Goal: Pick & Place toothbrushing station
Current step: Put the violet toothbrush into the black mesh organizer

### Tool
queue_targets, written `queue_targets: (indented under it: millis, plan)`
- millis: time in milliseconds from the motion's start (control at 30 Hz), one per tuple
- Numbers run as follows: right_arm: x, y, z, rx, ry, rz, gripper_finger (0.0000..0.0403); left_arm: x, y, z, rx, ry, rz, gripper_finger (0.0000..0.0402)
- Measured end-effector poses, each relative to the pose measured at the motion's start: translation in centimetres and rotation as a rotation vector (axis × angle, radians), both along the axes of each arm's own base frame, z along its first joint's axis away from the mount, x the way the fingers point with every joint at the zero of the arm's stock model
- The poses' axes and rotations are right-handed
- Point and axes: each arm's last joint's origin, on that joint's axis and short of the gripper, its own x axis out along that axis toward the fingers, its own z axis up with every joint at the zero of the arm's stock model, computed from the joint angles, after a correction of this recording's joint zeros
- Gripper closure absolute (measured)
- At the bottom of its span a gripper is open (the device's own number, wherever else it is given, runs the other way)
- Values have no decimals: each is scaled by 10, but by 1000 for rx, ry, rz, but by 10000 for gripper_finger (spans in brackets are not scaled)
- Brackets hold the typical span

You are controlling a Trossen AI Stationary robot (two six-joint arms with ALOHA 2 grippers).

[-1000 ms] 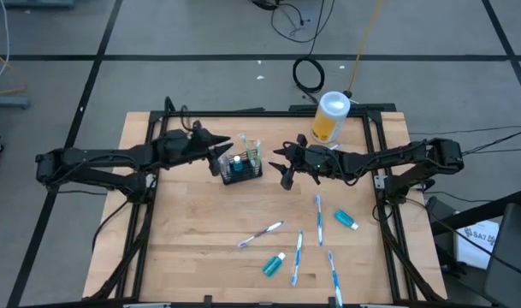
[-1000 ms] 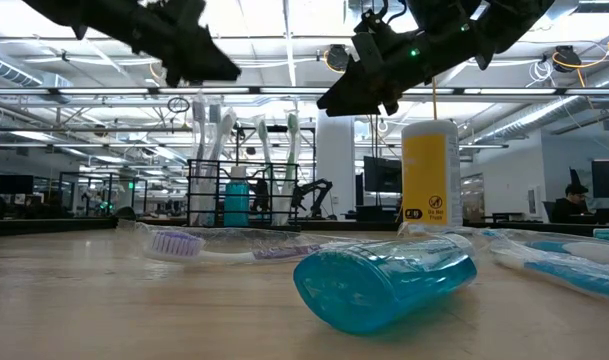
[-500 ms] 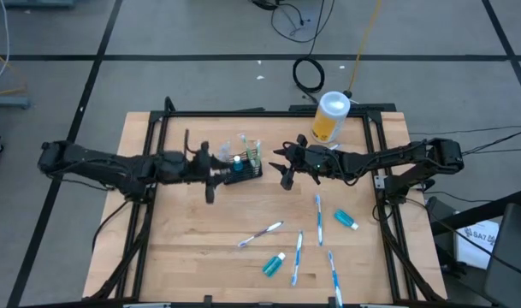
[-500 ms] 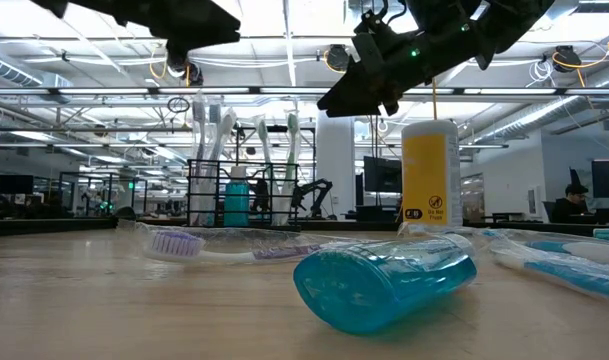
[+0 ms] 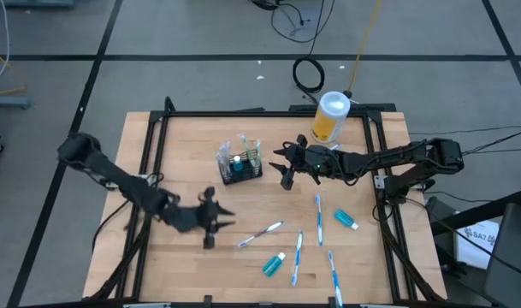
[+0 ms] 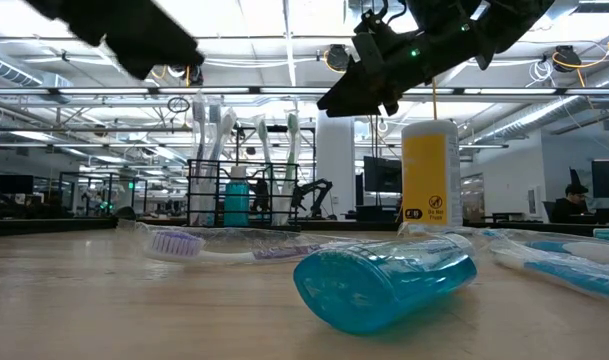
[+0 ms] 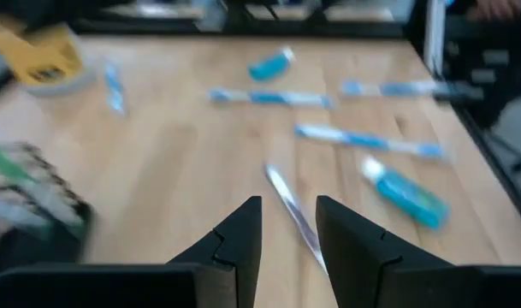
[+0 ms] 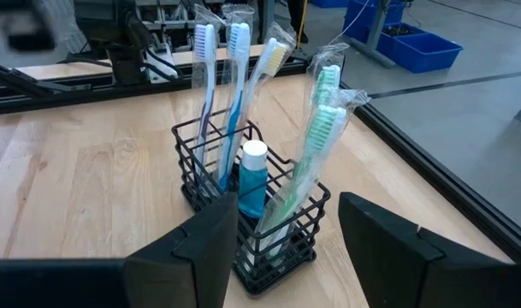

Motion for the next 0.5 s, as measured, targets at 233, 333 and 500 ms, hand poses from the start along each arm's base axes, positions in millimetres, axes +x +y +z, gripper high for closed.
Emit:
queue_targets:
  millis: [233,333,500]
  plan:
    - [0,0,0,32,-7,-10,206,6,-43,-52,-49,100,-47,284]
    - [0,0,0,37,-10,-12,206,7,-56,-68,-61,106,-92,284]
    - [0,2,-1,54,-14,-12,206,7,-66,-83,-67,128,-134,284]
